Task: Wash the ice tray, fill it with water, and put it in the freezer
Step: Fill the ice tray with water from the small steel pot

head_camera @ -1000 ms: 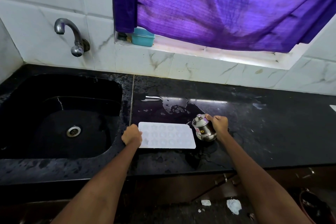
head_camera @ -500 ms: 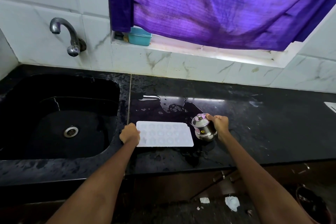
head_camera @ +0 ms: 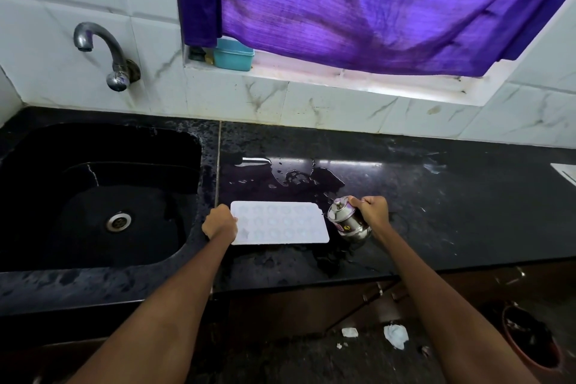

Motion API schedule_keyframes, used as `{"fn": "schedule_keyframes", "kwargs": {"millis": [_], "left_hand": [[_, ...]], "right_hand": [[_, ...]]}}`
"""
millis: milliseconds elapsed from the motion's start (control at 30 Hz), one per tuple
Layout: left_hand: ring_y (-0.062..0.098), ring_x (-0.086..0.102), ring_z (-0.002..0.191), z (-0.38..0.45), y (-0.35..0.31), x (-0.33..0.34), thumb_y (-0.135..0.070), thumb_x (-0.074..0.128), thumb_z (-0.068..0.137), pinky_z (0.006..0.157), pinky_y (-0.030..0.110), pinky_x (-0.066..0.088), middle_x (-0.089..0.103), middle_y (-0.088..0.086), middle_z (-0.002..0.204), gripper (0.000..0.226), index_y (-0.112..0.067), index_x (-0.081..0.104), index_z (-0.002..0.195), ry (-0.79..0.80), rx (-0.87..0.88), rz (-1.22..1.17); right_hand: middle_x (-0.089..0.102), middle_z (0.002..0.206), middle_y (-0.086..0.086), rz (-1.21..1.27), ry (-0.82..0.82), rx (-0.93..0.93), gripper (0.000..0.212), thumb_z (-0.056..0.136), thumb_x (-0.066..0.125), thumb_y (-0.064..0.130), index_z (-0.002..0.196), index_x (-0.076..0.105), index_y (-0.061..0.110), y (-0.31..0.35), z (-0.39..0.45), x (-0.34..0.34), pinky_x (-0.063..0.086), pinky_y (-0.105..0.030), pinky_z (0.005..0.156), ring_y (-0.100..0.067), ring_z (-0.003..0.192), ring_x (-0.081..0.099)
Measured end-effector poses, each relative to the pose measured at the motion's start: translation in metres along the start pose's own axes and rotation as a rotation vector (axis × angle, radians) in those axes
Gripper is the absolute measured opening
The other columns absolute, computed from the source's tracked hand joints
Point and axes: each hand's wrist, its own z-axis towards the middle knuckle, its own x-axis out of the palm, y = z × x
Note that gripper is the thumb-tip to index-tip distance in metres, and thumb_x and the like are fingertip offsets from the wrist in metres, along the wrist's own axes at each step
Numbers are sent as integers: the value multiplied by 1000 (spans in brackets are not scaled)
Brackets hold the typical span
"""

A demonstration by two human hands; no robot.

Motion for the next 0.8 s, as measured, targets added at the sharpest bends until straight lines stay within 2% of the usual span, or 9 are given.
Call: {"fn": "schedule_keyframes", "kwargs": {"millis": [433,800], "left_hand": [[34,62,110,-1,0,-1,-24,64,90,86,40,51,64,17,120,32,-4,63,115,3,-7,0],[33,62,110,-1,1,0,-24,62,91,87,41,51,65,16,119,30,-4,65,113,4,9,20]], "right_hand": [[22,43,-1,-95,6,-38,61,79,72,12,39,25,16,2,-3,-1,18,-28,48,-14,45,19],[20,42,2,-54,-11,-59,63,78,72,13,40,23,19,5,-1,2,17,-28,48,-14,44,18]]}}
